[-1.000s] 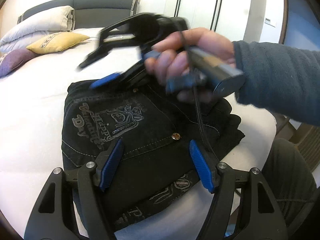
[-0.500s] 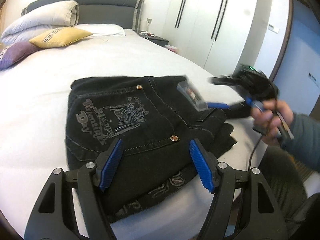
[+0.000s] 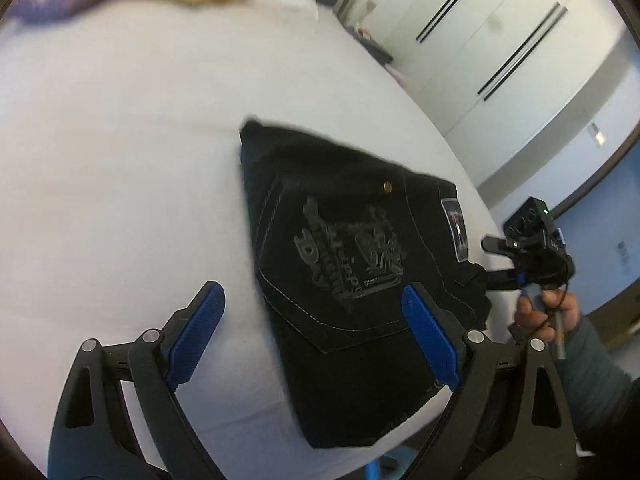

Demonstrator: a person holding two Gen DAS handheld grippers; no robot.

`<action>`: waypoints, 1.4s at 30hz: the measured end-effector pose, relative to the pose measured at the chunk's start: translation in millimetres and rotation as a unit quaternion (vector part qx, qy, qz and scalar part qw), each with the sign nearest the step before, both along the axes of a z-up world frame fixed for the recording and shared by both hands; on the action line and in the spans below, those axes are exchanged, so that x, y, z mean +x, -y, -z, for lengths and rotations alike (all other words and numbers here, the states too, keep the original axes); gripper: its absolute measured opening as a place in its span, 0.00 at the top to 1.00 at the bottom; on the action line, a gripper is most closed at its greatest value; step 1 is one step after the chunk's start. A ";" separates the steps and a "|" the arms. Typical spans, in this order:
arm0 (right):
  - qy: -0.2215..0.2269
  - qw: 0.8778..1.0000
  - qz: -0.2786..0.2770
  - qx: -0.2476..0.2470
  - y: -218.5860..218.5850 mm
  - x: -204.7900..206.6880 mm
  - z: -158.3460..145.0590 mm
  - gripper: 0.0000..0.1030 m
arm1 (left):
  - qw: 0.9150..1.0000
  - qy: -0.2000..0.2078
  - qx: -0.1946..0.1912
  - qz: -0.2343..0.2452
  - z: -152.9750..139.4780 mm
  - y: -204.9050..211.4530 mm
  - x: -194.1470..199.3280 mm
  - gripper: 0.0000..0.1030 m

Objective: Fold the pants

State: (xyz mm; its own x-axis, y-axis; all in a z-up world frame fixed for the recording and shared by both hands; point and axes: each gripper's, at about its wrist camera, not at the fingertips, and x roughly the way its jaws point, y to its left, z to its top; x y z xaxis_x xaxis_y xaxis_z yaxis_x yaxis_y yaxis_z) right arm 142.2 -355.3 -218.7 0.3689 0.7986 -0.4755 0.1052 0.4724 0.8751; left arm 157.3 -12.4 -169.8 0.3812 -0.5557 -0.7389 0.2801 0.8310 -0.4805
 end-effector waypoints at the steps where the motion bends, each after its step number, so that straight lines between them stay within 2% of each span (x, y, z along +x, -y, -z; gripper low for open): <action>1: -0.001 1.000 -0.005 0.003 -0.1 3.9 0.3 0.19 | 1.000 -0.019 -0.008 0.002 8.0 -0.5 6.1 0.12; 3: -0.012 1.000 -0.020 -0.003 -8.0 16.2 3.4 0.19 | 0.999 -0.047 -0.016 -0.002 20.7 -1.6 16.5 0.12; 5: -0.017 0.999 -0.031 -0.007 -12.0 26.2 2.1 0.21 | 0.998 -0.053 -0.015 0.001 26.1 0.7 19.3 0.12; 8: -0.020 0.999 -0.042 -0.025 -22.3 35.5 0.6 0.33 | 0.998 -0.054 -0.012 0.016 25.7 8.3 23.0 0.13; 9: -0.020 0.998 -0.043 -0.032 -19.4 36.3 3.5 0.41 | 0.998 -0.053 -0.008 0.018 25.3 9.7 23.9 0.17; 10: -0.019 0.998 -0.044 -0.042 -18.1 39.1 3.7 0.45 | 0.998 -0.053 -0.003 0.023 24.9 13.5 25.3 0.30; 11: -0.018 0.997 -0.044 -0.057 -21.5 39.8 3.8 0.54 | 0.998 -0.055 0.009 0.024 24.7 18.4 26.9 0.43; 12: -0.017 0.997 -0.042 -0.065 -15.9 33.7 6.5 0.58 | 0.998 -0.054 0.020 0.021 22.9 20.5 27.4 0.47; 13: -0.013 0.997 -0.040 -0.071 -12.9 30.1 8.1 0.61 | 0.998 -0.050 0.030 0.020 20.7 23.7 27.0 0.54; 16: 0.009 0.993 -0.040 -0.111 -19.8 26.2 0.0 0.67 | 0.997 -0.038 0.063 0.017 15.0 32.2 26.0 0.65; 20: 0.053 0.982 -0.046 -0.176 -34.8 22.2 -27.7 0.75 | 0.993 -0.008 0.114 0.024 -1.6 45.4 20.4 0.78; 27: 0.114 0.966 -0.047 -0.229 -39.0 18.4 -69.7 0.77 | 0.990 0.033 0.136 0.025 -34.6 56.6 17.7 0.81; 32: 0.145 0.957 -0.036 -0.248 -33.1 26.5 -98.6 0.77 | 0.988 0.060 0.142 0.026 -55.6 66.9 28.8 0.81; 37: 0.154 0.951 -0.027 -0.268 -23.9 39.6 -108.1 0.77 | 0.984 0.077 0.159 0.031 -64.6 79.1 44.4 0.81; 38: 0.154 0.950 -0.025 -0.270 -22.0 42.4 -107.4 0.77 | 0.983 0.078 0.161 0.032 -61.9 95.7 48.9 0.81; 42: 0.146 0.950 -0.009 -0.275 -11.3 56.1 -101.3 0.77 | 0.983 0.072 0.165 0.036 -52.2 107.8 65.1 0.81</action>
